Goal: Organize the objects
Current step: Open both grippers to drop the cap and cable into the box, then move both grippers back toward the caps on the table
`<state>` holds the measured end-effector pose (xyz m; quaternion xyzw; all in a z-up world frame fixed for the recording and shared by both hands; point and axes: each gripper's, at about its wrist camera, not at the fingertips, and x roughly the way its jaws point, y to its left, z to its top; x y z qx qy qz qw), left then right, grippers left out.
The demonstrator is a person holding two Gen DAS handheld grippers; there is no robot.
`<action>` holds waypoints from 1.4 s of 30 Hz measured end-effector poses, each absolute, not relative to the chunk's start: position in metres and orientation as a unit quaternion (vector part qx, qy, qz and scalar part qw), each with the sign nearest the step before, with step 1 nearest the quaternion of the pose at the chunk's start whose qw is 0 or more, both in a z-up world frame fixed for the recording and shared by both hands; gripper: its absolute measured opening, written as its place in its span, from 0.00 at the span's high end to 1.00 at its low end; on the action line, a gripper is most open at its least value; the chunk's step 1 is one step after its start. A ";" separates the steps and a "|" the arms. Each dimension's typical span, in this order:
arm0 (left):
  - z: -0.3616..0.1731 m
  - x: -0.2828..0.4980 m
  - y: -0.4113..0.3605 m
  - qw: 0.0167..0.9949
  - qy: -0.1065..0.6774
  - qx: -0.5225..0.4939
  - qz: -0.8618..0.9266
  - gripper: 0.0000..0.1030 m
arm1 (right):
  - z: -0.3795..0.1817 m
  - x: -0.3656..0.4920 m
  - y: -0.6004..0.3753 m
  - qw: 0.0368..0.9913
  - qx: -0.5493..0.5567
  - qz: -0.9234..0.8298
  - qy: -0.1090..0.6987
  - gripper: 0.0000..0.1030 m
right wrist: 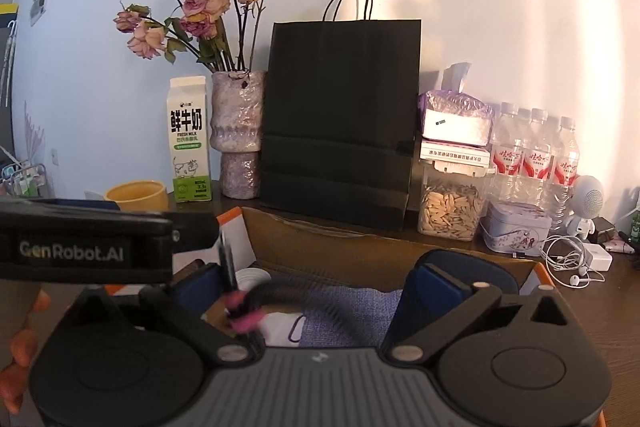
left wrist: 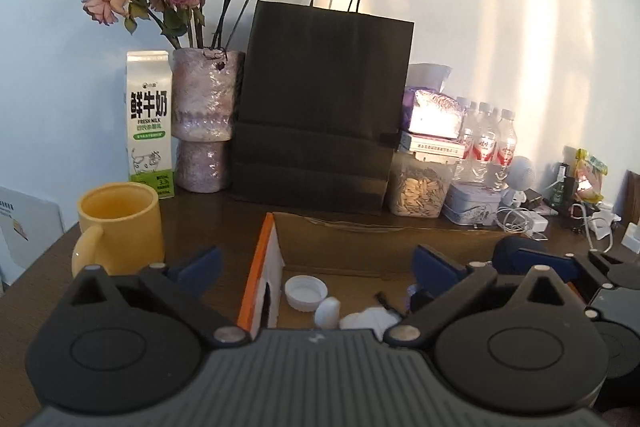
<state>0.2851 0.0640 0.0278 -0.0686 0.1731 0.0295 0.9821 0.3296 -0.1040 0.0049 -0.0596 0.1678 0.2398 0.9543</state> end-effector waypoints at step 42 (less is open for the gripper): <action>0.019 0.146 0.078 0.976 0.213 -0.054 0.008 0.00 | -0.012 0.199 -0.207 0.923 -0.067 0.262 0.273 0.00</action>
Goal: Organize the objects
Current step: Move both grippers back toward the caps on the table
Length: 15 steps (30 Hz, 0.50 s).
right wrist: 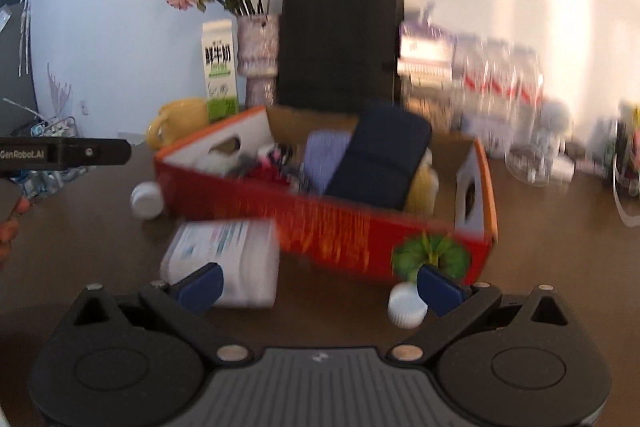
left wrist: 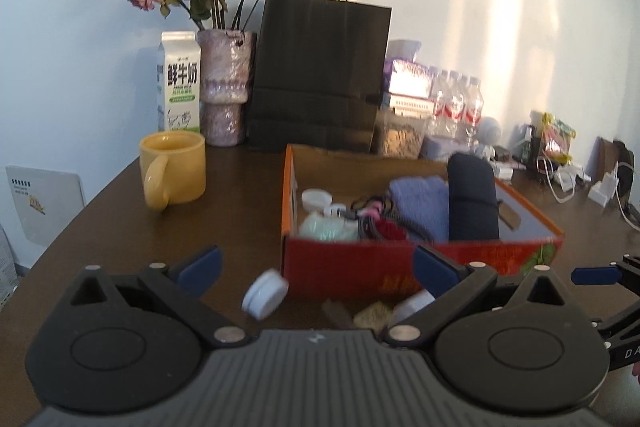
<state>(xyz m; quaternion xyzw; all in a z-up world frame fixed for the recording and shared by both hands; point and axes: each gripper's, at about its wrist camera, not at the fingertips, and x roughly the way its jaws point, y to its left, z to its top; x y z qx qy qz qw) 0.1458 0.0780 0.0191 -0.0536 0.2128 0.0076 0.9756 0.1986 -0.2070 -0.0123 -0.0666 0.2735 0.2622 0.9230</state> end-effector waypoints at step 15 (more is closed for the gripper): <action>-0.007 0.110 0.085 0.963 0.264 -0.056 0.021 0.00 | -0.047 0.170 -0.219 0.907 -0.057 0.261 0.324 0.00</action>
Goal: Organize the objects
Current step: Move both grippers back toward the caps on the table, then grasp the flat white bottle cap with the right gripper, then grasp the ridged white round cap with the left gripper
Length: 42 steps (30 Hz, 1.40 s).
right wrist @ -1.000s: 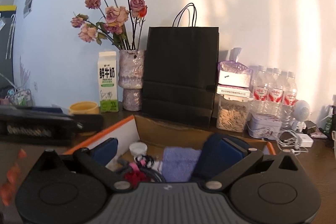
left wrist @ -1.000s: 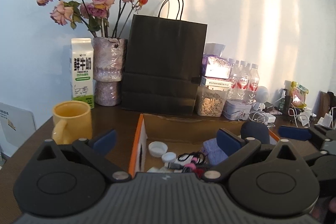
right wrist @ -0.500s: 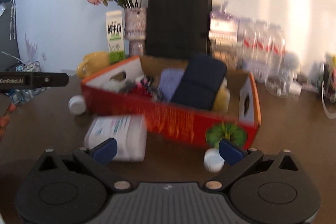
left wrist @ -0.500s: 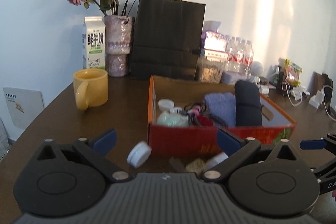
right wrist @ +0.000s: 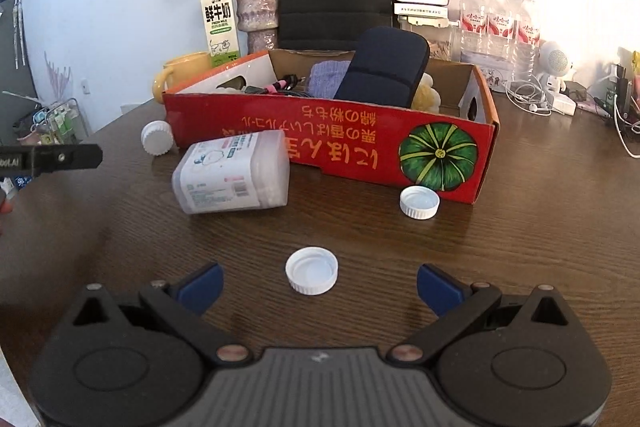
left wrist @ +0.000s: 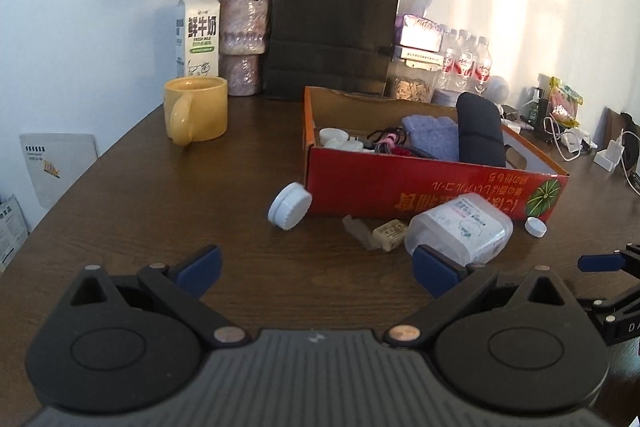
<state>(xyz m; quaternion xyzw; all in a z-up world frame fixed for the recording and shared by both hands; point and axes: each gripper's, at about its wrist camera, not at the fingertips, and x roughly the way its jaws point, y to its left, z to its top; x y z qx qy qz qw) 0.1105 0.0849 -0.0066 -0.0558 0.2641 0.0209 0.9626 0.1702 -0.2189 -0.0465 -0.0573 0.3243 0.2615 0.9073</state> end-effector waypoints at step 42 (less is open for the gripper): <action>-0.018 0.177 0.114 0.956 0.287 -0.042 0.041 0.01 | -0.032 0.191 -0.201 0.942 -0.069 0.225 0.240 0.74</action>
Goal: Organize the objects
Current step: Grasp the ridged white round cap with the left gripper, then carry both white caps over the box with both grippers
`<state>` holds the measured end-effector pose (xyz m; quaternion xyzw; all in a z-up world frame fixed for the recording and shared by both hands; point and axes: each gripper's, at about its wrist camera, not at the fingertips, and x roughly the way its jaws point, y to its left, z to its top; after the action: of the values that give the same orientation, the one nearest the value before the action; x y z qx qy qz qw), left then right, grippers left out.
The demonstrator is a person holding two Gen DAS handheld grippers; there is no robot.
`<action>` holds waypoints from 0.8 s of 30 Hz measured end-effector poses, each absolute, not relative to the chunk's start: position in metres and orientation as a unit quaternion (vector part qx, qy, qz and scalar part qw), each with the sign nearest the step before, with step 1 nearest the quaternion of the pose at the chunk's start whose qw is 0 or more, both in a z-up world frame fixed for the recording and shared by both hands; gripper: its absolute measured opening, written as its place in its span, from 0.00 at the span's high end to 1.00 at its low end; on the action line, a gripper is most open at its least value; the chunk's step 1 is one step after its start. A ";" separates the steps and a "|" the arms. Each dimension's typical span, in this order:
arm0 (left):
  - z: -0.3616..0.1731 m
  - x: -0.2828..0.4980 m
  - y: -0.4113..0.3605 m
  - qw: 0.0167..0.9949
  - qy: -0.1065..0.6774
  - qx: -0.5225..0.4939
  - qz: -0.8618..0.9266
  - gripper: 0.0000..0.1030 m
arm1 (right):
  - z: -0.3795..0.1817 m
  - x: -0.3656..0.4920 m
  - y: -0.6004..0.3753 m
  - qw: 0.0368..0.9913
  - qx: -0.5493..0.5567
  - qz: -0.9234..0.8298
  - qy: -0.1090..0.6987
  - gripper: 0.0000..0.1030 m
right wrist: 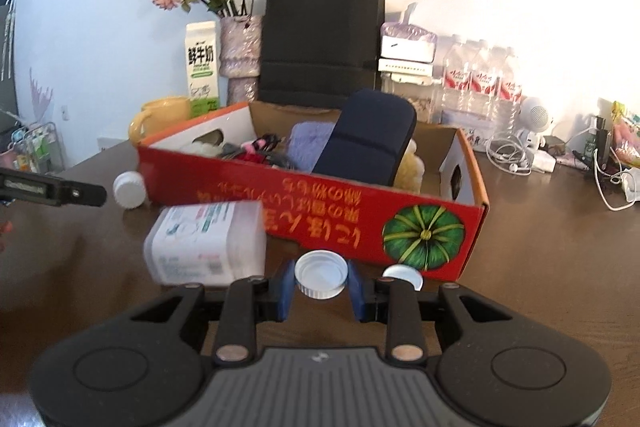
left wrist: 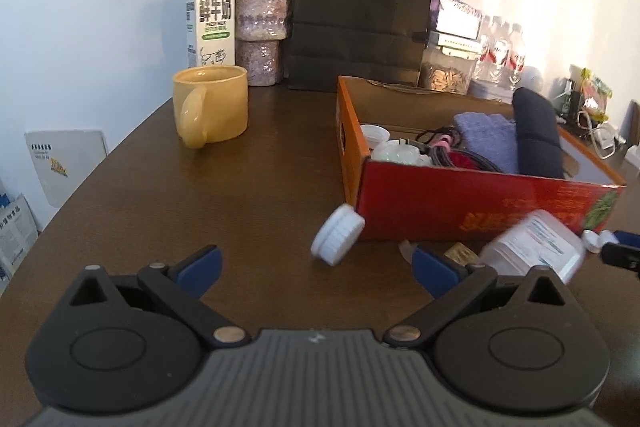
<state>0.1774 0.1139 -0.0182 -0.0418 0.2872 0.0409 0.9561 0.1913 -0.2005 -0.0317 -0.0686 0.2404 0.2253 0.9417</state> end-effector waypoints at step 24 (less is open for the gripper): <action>-0.030 0.190 0.108 0.967 0.248 -0.058 0.019 0.86 | -0.039 0.199 -0.197 0.945 -0.062 0.223 0.230 0.73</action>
<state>0.1900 0.1084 -0.0300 -0.0578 0.2477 0.0190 0.9669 0.1989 -0.1973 -0.0391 -0.0622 0.2302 0.2227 0.9453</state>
